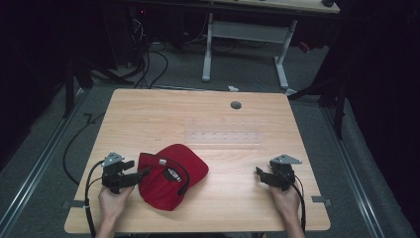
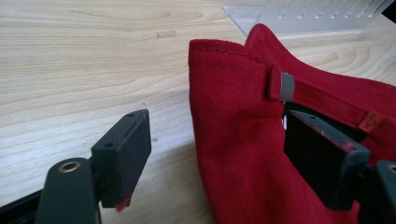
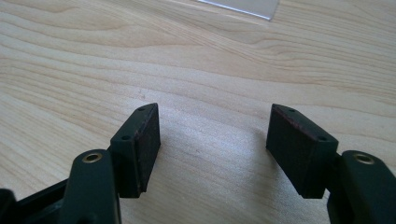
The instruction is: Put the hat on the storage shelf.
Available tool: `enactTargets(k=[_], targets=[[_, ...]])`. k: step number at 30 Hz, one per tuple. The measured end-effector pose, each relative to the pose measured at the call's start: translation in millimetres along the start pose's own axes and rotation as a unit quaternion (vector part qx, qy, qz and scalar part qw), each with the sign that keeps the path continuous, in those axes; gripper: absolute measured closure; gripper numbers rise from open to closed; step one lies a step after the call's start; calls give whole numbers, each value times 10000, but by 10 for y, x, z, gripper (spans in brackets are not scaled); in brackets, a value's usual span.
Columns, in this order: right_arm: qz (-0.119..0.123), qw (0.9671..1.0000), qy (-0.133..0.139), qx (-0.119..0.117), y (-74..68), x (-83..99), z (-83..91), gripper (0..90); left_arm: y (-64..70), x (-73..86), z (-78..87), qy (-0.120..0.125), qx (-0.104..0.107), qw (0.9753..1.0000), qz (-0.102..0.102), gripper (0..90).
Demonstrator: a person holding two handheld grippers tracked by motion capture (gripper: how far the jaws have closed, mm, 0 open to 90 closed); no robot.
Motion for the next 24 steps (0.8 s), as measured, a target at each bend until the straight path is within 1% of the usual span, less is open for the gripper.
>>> enactTargets(k=[3, 6, 9, 11, 13, 15, 16, 17, 18, 19, 20, 21, 22, 23, 24], targets=[[8, 10000, 3, -6, -7, -3, -1, 359, 12, 37, -66, -92, -16, 10000, 28, 227], [7, 10000, 3, -8, -7, -3, -1, 359, 17, 75, -116, -193, -67, 9998, -47, 228], [3, 10000, 1, -8, -8, -3, -1, 358, 25, 112, -156, -250, -130, 9995, -155, 241], [6, 10000, 3, -6, -9, -4, -2, 359, 19, 139, -186, -271, -257, 9988, -325, 251], [9, 10000, 7, 4, -15, -7, -4, 367, 26, 164, -208, -291, -277, 9985, -382, 268], [29, 10000, 18, 31, -26, -12, -9, 370, 40, 190, -226, -320, -289, 9982, -426, 289], [41, 10000, 20, 37, -29, -14, -9, 370, 41, 208, -237, -355, -317, 9976, -507, 303], [47, 10000, 18, 44, -32, -14, -9, 370, 46, 219, -246, -370, -330, 9975, -508, 322], [48, 10000, 18, 46, -33, -15, -10, 370, 46, 234, -256, -404, -354, 9970, -561, 335], [36, 10000, 17, 42, -33, -15, -10, 371, 45, 249, -270, -435, -395, 9966, -580, 382], [33, 10000, 17, 40, -33, -15, -10, 370, 39, 263, -280, -490, -443, 9959, -619, 405], [33, 10000, 17, 40, -33, -15, -10, 370, 40, 271, -284, -491, -454, 9956, -663, 405], [32, 10000, 16, 41, -32, -15, -11, 370, 46, 271, -284, -517, -464, 9954, -662, 427], [22, 10000, 13, 38, -33, -16, -11, 370, 50, 269, -285, -539, -468, 9953, -653, 478], [22, 10000, 13, 38, -33, -16, -11, 370, 51, 269, -285, -560, -464, 9952, -657, 478]])
Point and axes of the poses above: each handheld gripper's, and its own axes: z roughly backward along the jaws, x roughly out of its underside, y roughly to its right, the point moved 3 cm from there along -z, roughly forward along the jaws, and after that the axes turned 6 degrees about z, right-handed, at the moved point
